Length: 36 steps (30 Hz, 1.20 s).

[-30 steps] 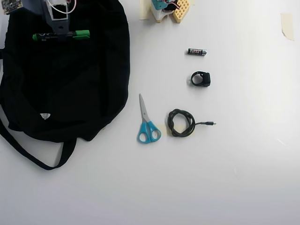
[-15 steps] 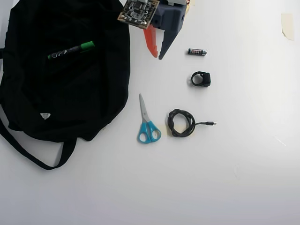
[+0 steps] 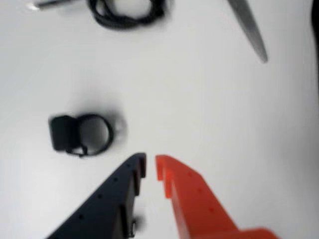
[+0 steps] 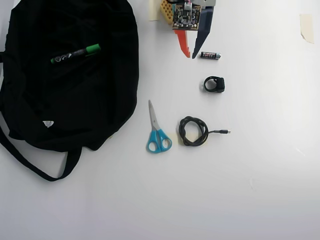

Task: Put the green marker into the black bag

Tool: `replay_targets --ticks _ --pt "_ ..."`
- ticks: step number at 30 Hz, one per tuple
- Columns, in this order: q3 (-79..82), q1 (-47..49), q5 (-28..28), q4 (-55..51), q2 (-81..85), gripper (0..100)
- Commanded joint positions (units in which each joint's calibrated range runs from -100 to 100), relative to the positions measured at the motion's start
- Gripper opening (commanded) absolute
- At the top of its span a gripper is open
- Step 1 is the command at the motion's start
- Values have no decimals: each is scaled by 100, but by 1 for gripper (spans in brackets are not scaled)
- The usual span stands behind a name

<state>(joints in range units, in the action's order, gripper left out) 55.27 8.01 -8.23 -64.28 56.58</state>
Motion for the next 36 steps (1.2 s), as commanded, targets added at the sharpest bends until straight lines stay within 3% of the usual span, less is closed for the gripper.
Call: replay_targets --ticks 1,8,16,36 --pt "1580 209 21 614 1255 2" --pt "3045 216 57 467 3230 2" --pt "3215 239 435 -1057 3836 2" --pt "4401 97 424 -713 4284 2"
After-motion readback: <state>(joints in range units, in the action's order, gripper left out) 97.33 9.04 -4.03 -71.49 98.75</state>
